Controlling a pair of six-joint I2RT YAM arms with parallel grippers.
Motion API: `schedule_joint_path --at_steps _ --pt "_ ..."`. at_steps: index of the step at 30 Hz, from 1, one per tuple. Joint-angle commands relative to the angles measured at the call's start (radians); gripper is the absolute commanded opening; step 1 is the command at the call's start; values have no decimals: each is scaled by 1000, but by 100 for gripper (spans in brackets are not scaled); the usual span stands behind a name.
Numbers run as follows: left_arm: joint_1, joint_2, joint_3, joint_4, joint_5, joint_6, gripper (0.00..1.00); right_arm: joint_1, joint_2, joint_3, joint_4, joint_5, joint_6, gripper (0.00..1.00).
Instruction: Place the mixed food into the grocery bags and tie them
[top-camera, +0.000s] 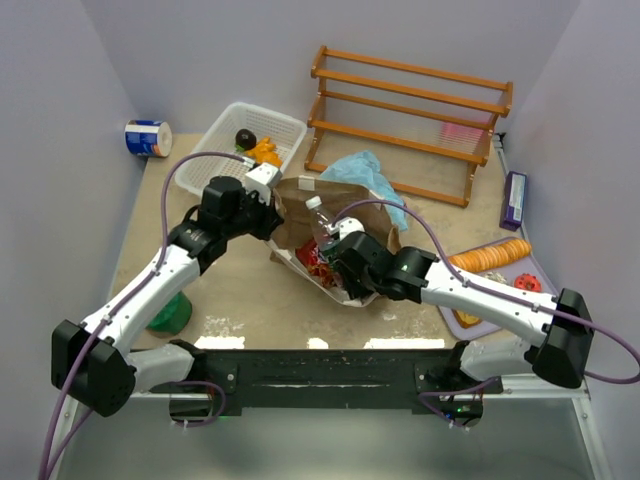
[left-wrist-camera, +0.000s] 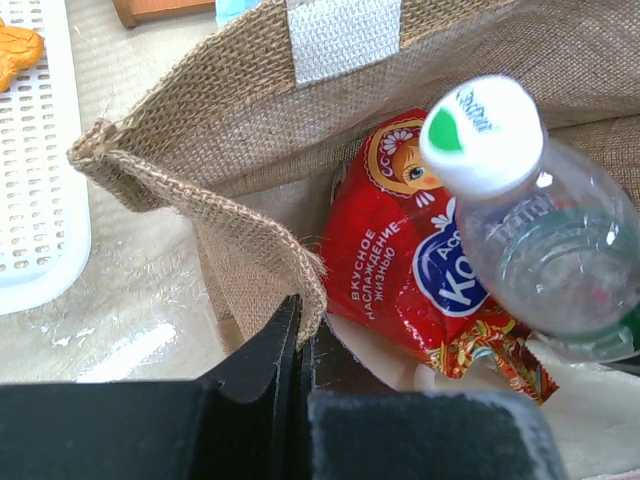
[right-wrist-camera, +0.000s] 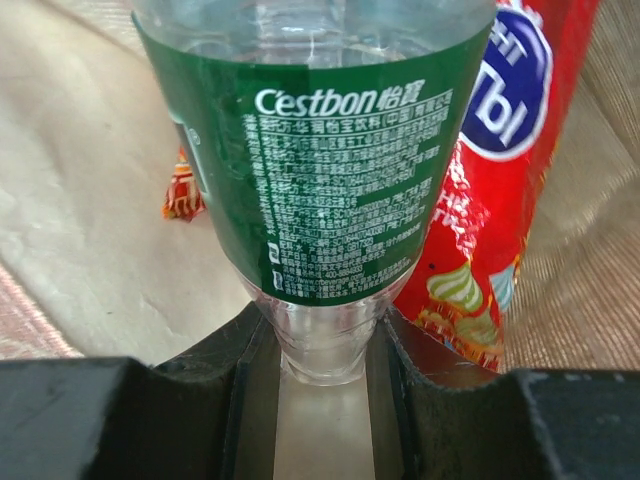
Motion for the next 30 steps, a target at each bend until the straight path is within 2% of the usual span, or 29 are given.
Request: schedule_joint_path --at_steps 1,5,7,15,16,17,19,20,23,25,26,30 --pt "11 -45 3 18 -38 11 0 5 15 65 -271 85 88 0" --pt "11 -49 3 18 -47 11 0 5 53 90 -418 154 131 0" --pt "11 -51 0 19 -49 11 0 5 76 84 -434 168 137 0" --pt "11 -46 -3 27 -34 14 0 9 130 97 -307 102 53 2" --pt "11 -45 -4 27 -34 14 0 9 141 105 -308 106 48 6" --pt "11 -48 -4 27 -34 12 0 11 145 111 -316 108 41 14" --pt "12 -50 -5 29 -35 15 0 11 149 131 -328 123 27 25" --pt "11 -46 -5 29 -35 14 0 9 144 137 -336 125 24 39" --pt "11 -46 -4 27 -32 15 0 9 118 157 -319 87 -1 61" --pt "11 -48 -4 27 -32 17 0 9 104 185 -307 62 -16 69" --pt "11 -46 -4 27 -32 17 0 9 90 195 -295 32 -24 89" --pt "9 -43 -2 27 -29 17 0 9 60 263 -269 -25 -45 94"
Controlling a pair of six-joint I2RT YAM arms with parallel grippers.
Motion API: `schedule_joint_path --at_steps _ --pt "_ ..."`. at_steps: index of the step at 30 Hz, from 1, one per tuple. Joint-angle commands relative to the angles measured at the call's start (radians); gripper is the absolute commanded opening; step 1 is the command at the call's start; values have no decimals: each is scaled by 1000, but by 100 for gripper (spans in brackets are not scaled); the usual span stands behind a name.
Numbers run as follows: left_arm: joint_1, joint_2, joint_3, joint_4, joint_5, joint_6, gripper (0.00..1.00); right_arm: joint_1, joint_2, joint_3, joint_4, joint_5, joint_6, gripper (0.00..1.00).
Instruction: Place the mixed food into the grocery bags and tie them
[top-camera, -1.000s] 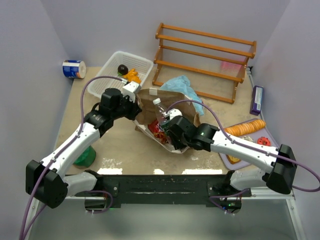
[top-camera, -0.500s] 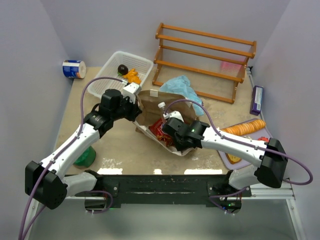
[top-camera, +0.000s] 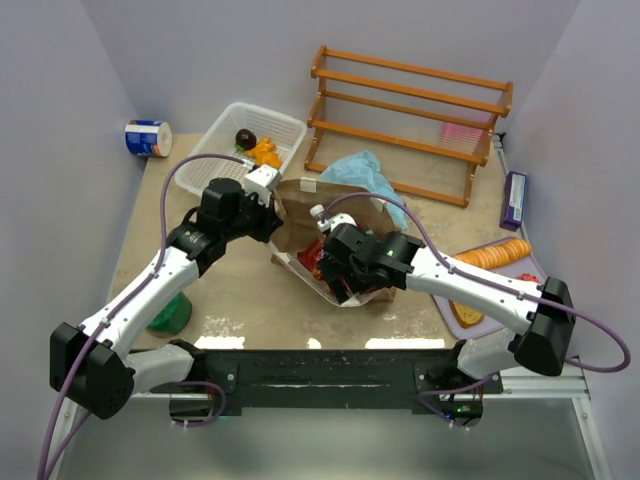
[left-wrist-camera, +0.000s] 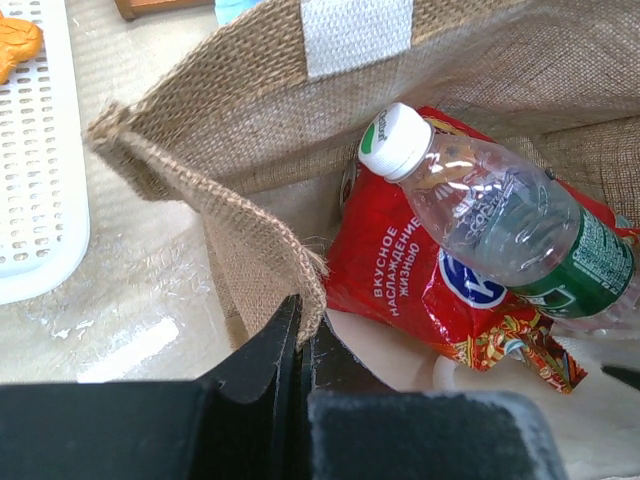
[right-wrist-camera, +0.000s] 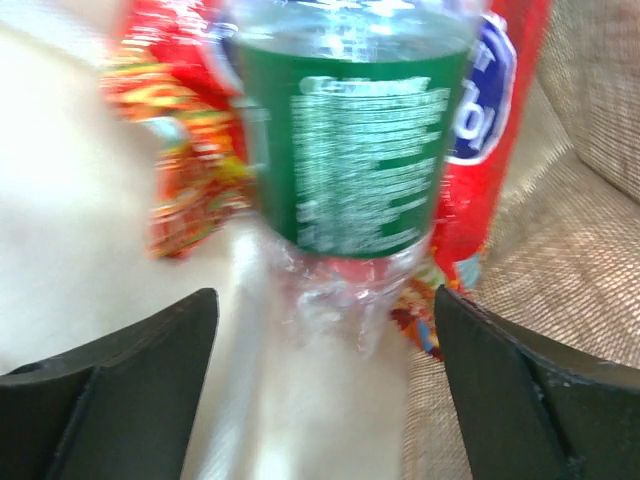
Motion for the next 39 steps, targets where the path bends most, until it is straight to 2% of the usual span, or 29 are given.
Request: schedule_joint_path --at_steps 1,9,13,18,22,27,30,31,33,34,35,39 --pt "16 -25 6 41 -22 16 0 3 -77 96 -23 -82 -46 94" --pt "17 -14 5 41 -24 15 0 3 -163 192 32 -53 -53 95" --pt "16 -8 6 41 -18 16 0 2 -179 296 -53 169 6 99" --pt "16 -11 6 38 -14 13 0 -3 -190 361 -205 317 146 99" --pt "16 -17 6 41 -7 13 0 -3 -212 318 -291 369 248 99" --pt "16 -17 6 41 6 10 0 -15 -232 133 -198 343 294 97" --pt "16 -19 6 47 18 6 0 -32 -210 73 -109 337 250 77" --pt "14 -17 6 52 25 4 0 -35 -201 79 -105 333 234 55" --pt "16 -15 49 35 48 -19 0 -33 -173 166 -130 349 204 24" --pt "16 -14 81 -14 62 -32 0 -35 -167 213 -190 372 204 5" --pt "16 -17 150 -33 79 -58 0 -33 -166 315 -221 397 202 0" --pt "17 -86 301 -103 117 -108 0 -33 -212 471 -272 440 153 0"
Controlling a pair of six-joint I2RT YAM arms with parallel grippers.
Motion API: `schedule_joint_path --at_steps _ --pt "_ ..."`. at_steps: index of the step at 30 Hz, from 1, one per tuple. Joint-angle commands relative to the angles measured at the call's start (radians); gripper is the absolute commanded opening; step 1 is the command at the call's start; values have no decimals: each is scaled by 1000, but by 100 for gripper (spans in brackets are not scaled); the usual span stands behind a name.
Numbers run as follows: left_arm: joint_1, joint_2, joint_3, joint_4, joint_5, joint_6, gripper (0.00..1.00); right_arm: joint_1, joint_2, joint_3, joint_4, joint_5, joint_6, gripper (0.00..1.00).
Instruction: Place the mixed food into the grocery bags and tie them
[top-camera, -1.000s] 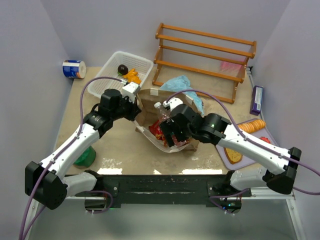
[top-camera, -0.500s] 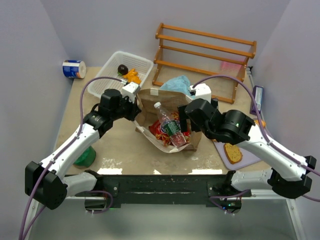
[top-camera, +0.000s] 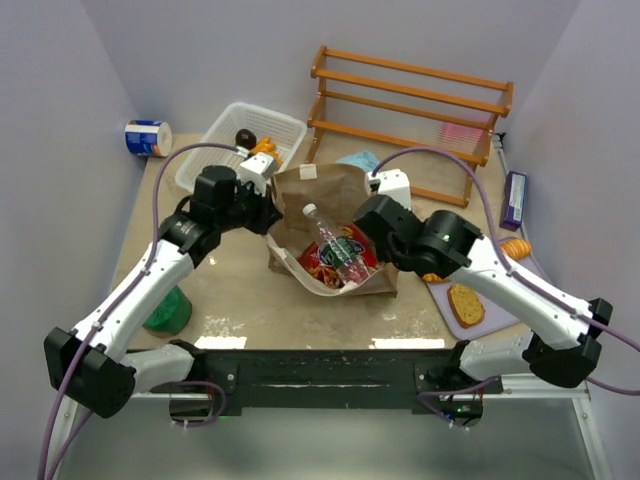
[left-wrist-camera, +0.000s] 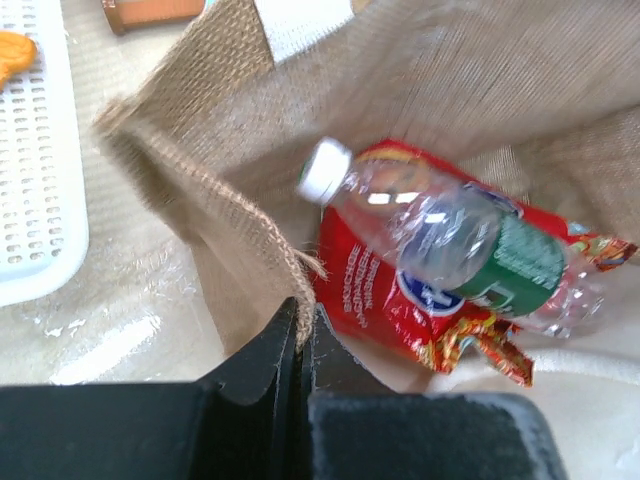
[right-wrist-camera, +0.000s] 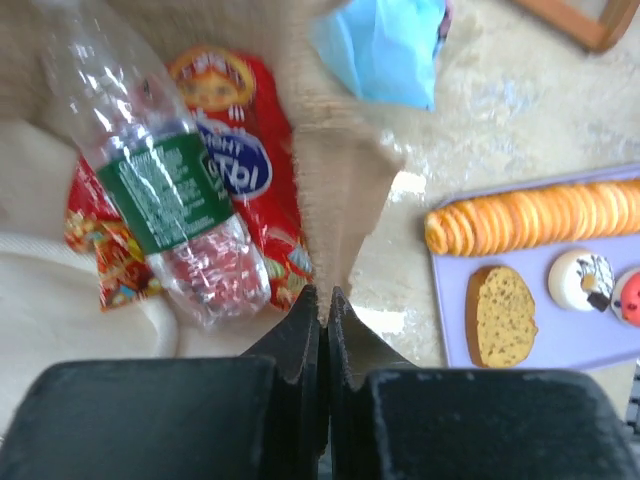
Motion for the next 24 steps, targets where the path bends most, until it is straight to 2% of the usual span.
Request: schedule_joint_path --at_steps 1,4,8,11,12,14,15,18,23,24 --pt "8 -103 209 -17 76 -78 0 -2 -130 206 2 122 -62 0" --pt "8 -132 242 -60 84 -98 0 0 -173 200 63 119 -91 0" --pt "9 -155 209 -110 -16 -87 0 0 -198 114 220 -48 -168 0" --pt "9 -172 163 -128 -183 -78 0 0 -187 50 329 -201 -179 0" --pt "11 -177 151 -134 -290 -78 0 1 -183 30 387 -241 -179 0" --pt "14 -186 112 -131 -411 -81 0 3 -171 -33 447 -344 -168 0" --pt "18 -195 100 -125 -530 -84 0 4 -163 -50 506 -370 -163 0" --pt "40 -223 52 -82 -689 -91 0 24 -144 -102 603 -432 -142 0" --pt "110 -246 -35 44 -890 -46 0 89 -91 -144 737 -476 -133 0" --pt "168 -237 -41 62 -924 -45 0 99 -76 -144 778 -484 -133 0"
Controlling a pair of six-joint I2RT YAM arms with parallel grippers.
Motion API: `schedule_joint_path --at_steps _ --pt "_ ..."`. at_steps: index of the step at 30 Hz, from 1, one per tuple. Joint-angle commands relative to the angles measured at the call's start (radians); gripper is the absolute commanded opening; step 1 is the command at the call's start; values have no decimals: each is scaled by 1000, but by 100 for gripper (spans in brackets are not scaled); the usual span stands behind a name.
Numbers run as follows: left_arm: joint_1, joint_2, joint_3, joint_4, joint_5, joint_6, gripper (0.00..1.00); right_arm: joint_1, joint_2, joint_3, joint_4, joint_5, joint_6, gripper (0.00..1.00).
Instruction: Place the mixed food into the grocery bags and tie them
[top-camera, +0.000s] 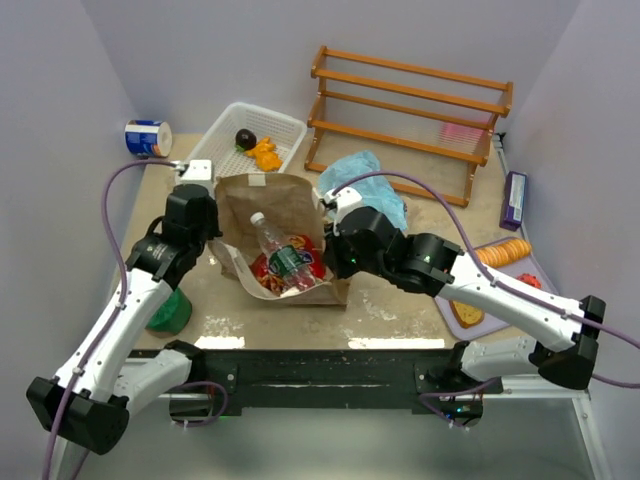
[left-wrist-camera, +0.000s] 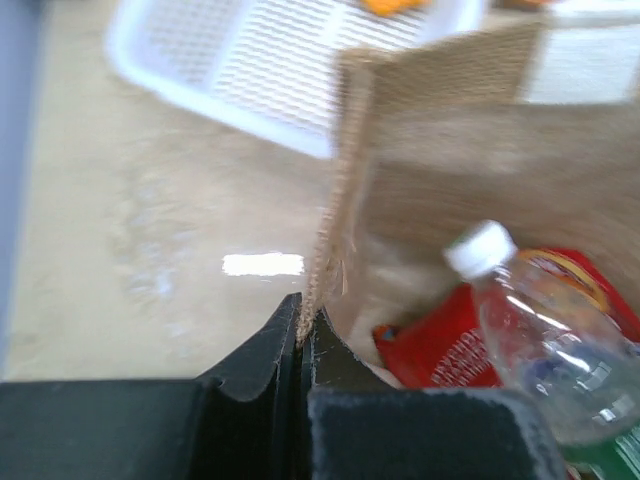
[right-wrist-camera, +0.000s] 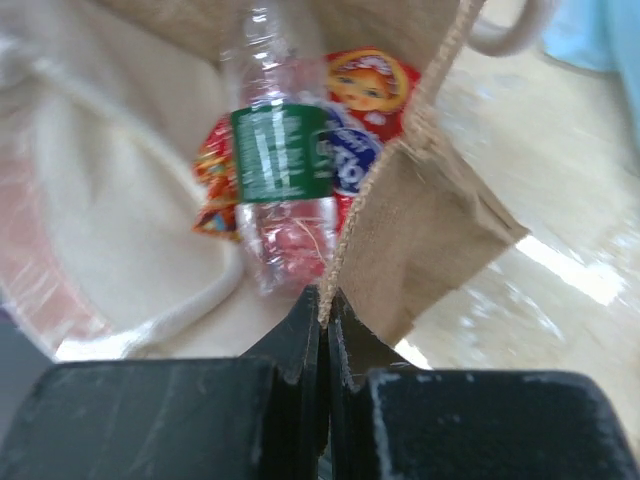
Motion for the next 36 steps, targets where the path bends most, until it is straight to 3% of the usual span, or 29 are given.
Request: schedule_joint_path --at_steps 1,6,11,20,25,26,28,29,30,31,32,34,36 --pt "149 -42 -10 287 -308 30 0 63 14 36 328 -87 7 0" --pt "448 33 4 333 -241 33 0 123 152 70 501 -142 1 0" --pt "625 117 54 367 -185 52 0 151 348 189 631 -176 -52 0" --pt "830 274 206 354 -147 105 0 176 727 576 710 -262 -118 0" --pt "861 317 243 342 -127 107 0 182 889 772 679 -286 -129 0" --pt "861 309 245 342 -103 111 10 183 898 786 661 -286 -128 0" --pt "860 292 237 347 -67 110 21 182 887 782 661 -279 -129 0" --pt "861 270 231 362 -35 111 37 182 877 771 668 -273 -131 4" --pt "860 260 223 367 -21 113 45 182 866 760 671 -267 -135 10" --pt "861 248 220 368 -5 113 53 182 837 727 676 -266 -149 23" --pt "860 225 220 370 34 111 67 182 825 710 682 -265 -158 51" --pt "854 199 209 374 74 105 73 182 788 673 673 -242 -200 82" --pt "825 159 196 388 101 108 78 180 762 650 639 -199 -226 91"
